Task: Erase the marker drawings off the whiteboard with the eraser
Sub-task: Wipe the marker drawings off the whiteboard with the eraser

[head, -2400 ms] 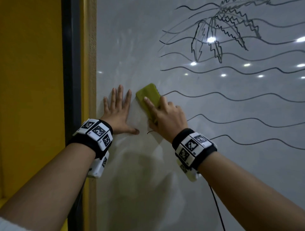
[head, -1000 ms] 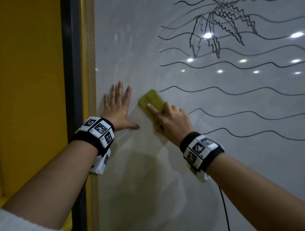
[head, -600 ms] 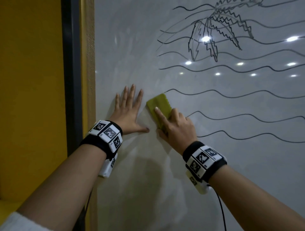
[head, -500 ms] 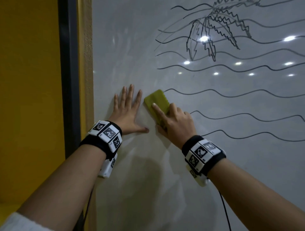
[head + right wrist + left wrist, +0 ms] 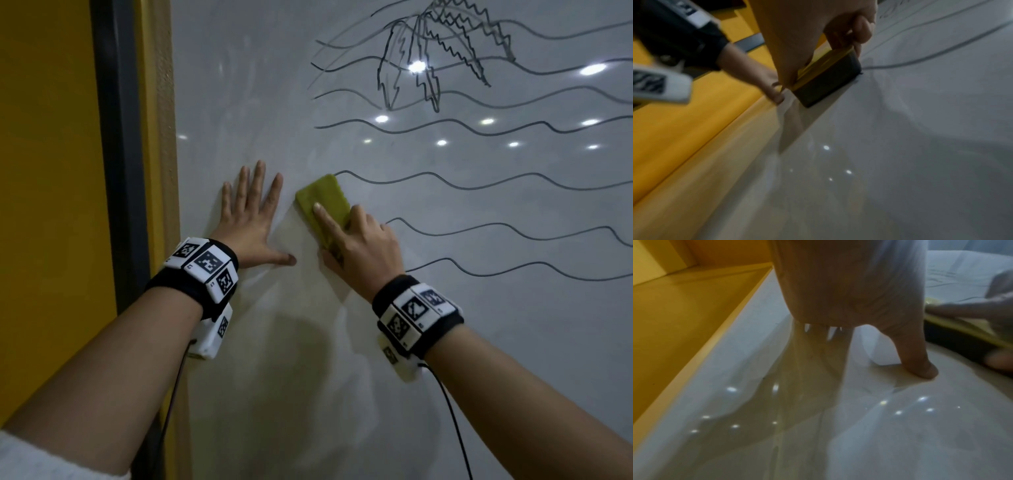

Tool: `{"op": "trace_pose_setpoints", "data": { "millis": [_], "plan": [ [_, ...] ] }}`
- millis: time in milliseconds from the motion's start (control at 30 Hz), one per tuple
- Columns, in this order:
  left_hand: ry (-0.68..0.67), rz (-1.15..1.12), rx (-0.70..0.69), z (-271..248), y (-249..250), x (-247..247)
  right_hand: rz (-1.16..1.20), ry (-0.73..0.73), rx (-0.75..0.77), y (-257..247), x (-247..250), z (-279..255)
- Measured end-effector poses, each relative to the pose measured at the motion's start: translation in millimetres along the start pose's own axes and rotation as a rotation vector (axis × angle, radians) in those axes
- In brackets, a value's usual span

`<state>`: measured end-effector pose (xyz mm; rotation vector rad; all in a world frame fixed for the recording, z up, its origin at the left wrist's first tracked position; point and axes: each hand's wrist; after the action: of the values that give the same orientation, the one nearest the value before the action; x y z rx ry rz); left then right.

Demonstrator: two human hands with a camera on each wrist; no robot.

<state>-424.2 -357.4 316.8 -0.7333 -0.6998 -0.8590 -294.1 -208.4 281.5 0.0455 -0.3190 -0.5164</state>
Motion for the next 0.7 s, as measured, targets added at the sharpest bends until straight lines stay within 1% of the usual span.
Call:
{"op": "trace_pose_setpoints", "data": {
  "millis": [67, 133, 233, 267, 367, 467, 533, 600, 700],
  "plan": [
    [-0.006, -0.001, 0.002, 0, 0, 1, 0.019, 0.001, -0.036, 0, 1, 5],
    [-0.012, 0.001, 0.005, 0, 1, 1, 0.019, -0.006, -0.012, 2, -2, -8],
    [-0.025, 0.009, 0.015, 0, 3, 2, 0.009, -0.055, 0.034, 7, -3, -26],
    [-0.023, 0.009, 0.021, 0, 4, 2, -0.001, -0.067, 0.033, 8, -1, -21],
    [-0.015, 0.017, 0.025, -1, 8, 2, -0.017, -0.094, -0.051, 1, 10, 11],
    [-0.027, 0.045, -0.009, 0, 12, 5, -0.013, -0.153, -0.128, -9, 15, 31],
    [-0.035, 0.045, -0.018, 2, 14, 6, -0.013, -0.127, -0.155, -13, 12, 23],
    [-0.037, 0.022, -0.013, 4, 18, 7, 0.000, -0.117, -0.149, -15, 7, 5],
    [-0.037, 0.006, -0.009, 5, 22, 5, -0.003, -0.168, -0.179, -13, 1, -18]
  ]
}}
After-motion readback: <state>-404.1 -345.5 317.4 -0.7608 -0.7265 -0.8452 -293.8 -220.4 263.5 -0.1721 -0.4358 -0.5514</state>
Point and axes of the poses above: each hand's wrist, its own z-axis towards the middle knuckle, its own x-axis out of the back of the hand, y = z × x, and after that the axes turned 13 degrees about -x, right-handed
